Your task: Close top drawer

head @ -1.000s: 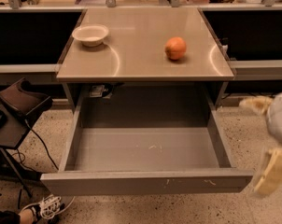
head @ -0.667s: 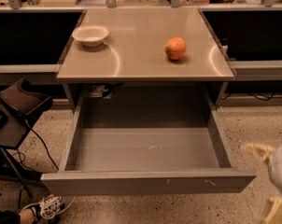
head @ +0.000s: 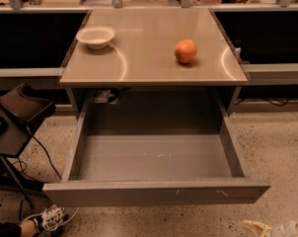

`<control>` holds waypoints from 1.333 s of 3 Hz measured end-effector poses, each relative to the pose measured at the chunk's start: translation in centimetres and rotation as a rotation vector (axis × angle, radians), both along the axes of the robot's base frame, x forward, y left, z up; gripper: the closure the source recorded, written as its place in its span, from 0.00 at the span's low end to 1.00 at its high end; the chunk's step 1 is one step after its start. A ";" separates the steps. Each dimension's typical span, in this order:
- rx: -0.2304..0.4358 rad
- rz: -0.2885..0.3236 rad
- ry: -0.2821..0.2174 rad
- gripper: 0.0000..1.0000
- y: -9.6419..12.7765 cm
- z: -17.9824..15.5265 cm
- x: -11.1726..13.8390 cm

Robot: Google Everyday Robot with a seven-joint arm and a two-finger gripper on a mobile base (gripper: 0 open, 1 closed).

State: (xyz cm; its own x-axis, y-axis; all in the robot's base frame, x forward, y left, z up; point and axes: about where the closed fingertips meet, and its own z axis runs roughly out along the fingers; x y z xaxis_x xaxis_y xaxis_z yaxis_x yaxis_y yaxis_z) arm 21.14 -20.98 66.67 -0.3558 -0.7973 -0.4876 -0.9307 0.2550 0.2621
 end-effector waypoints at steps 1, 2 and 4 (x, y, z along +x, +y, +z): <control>0.004 0.005 0.022 0.00 0.2 -0.6 -0.9; 0.026 0.060 0.030 0.00 1.8 -1.6 -0.6; 0.137 0.295 -0.034 0.00 12.6 -3.2 4.3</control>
Offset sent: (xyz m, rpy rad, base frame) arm -0.0023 0.0371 -0.0299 0.0601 0.0424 0.1280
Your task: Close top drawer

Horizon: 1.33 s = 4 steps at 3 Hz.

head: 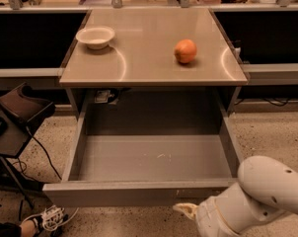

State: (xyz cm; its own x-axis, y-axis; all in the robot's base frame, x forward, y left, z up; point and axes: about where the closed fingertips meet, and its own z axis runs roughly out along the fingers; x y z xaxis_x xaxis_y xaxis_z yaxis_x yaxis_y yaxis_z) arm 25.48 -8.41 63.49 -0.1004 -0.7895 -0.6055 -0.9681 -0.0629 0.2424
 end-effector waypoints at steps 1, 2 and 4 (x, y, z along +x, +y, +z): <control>0.018 -0.035 -0.061 0.00 2.5 1.1 5.1; 0.013 -0.053 -0.078 0.00 2.7 1.4 6.4; -0.059 -0.126 -0.096 0.00 3.3 0.6 11.4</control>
Offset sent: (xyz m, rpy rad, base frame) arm 0.1643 0.0307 0.0329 -0.0363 -0.1504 -0.2400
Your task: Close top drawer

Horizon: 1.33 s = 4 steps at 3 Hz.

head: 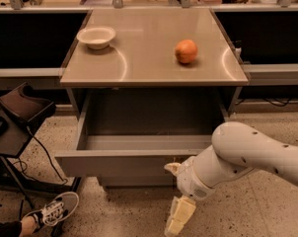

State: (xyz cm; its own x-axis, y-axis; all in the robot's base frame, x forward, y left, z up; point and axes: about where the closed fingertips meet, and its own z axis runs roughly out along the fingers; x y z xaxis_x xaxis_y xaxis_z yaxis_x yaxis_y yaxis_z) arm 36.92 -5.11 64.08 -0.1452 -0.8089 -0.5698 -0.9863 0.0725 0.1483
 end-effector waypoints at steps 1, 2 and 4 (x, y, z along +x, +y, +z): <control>-0.028 0.008 0.030 0.00 0.0 -1.7 2.1; -0.052 -0.002 0.039 0.00 -0.1 -2.9 4.2; -0.104 -0.030 0.024 0.00 0.7 -3.3 8.1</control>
Offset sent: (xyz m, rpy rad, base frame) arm 0.1720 0.0299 -0.0781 -0.2437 0.0723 0.0196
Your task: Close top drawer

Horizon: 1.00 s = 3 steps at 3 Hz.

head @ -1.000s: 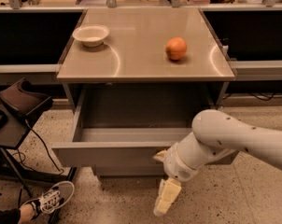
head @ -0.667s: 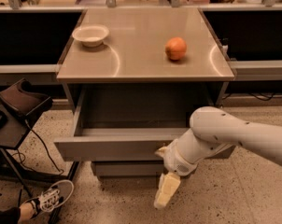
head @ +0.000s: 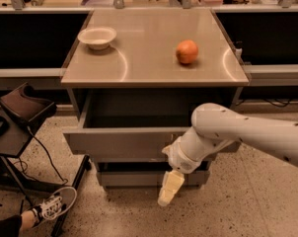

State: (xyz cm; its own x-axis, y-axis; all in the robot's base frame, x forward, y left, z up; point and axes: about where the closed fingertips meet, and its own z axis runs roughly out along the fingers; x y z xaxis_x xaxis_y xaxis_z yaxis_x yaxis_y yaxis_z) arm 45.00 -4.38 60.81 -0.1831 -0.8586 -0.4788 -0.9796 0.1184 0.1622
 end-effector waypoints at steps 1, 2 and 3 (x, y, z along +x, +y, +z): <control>-0.041 -0.055 -0.037 0.00 0.9 1.1 3.7; -0.064 -0.084 -0.086 0.00 1.3 2.4 6.4; -0.064 -0.085 -0.086 0.00 1.3 2.4 6.4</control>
Offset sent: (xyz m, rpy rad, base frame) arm 0.2636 0.0626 0.1103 -0.2798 -0.3055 -0.4878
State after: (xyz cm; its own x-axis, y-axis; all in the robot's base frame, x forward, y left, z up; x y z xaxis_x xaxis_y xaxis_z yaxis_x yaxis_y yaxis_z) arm 51.38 -3.11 63.20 -0.2170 -0.8711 -0.4406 -0.9756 0.2089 0.0676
